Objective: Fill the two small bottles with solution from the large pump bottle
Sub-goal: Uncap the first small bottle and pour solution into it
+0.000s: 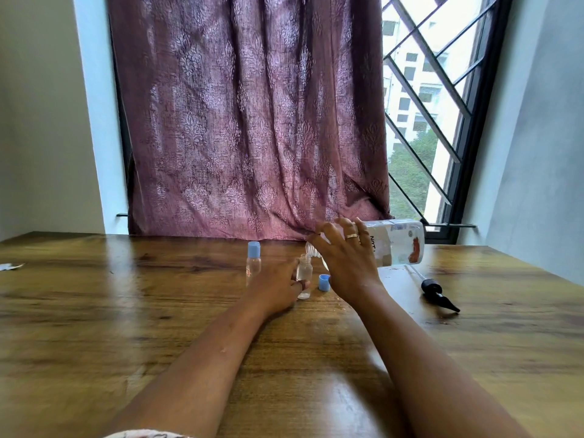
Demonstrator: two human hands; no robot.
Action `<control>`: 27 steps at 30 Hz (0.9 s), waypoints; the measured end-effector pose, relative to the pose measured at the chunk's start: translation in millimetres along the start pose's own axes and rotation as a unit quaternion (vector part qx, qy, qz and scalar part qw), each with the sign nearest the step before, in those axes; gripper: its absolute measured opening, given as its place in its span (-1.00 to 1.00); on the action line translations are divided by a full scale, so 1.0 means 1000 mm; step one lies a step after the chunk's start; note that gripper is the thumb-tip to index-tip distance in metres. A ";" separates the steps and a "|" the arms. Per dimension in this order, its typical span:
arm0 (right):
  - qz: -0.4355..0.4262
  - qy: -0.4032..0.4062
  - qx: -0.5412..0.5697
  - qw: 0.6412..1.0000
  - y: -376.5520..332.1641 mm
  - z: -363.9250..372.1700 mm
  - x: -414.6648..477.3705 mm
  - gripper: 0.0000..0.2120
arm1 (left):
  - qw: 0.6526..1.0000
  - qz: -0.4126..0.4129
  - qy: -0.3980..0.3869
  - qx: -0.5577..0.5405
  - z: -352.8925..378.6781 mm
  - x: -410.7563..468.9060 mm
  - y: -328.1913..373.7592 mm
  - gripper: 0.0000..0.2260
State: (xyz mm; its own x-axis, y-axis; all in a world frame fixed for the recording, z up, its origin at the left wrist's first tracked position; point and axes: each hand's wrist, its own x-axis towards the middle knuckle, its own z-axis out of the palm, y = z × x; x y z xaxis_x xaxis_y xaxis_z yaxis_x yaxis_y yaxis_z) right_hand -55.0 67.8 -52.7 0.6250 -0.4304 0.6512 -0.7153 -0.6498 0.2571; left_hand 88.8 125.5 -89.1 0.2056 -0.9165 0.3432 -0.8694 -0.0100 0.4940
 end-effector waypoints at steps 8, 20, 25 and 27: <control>-0.002 0.004 -0.001 1.000 0.000 0.000 0.000 -0.30 | 1.000 0.002 -0.002 0.008 0.000 0.000 -0.001 -0.53; -0.001 -0.002 -0.001 1.000 0.000 0.001 0.000 -0.27 | 1.000 -0.002 -0.002 0.014 0.000 0.001 -0.001 -0.51; 0.001 -0.003 -0.006 1.000 0.000 0.002 -0.001 -0.28 | 1.000 0.004 0.007 0.010 0.000 0.000 -0.001 -0.57; 0.001 -0.003 -0.009 1.000 0.000 0.003 0.000 -0.27 | 1.000 0.009 0.012 0.004 0.000 0.000 -0.001 -0.59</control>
State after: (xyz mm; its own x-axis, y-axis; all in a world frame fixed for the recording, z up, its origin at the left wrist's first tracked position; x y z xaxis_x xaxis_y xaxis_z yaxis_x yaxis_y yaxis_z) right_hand -54.0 66.3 -54.7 0.6251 -0.4360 0.6475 -0.7223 -0.6376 0.2680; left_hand 89.4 125.8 -89.6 0.2006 -0.9068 0.3709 -0.8765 0.0030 0.4814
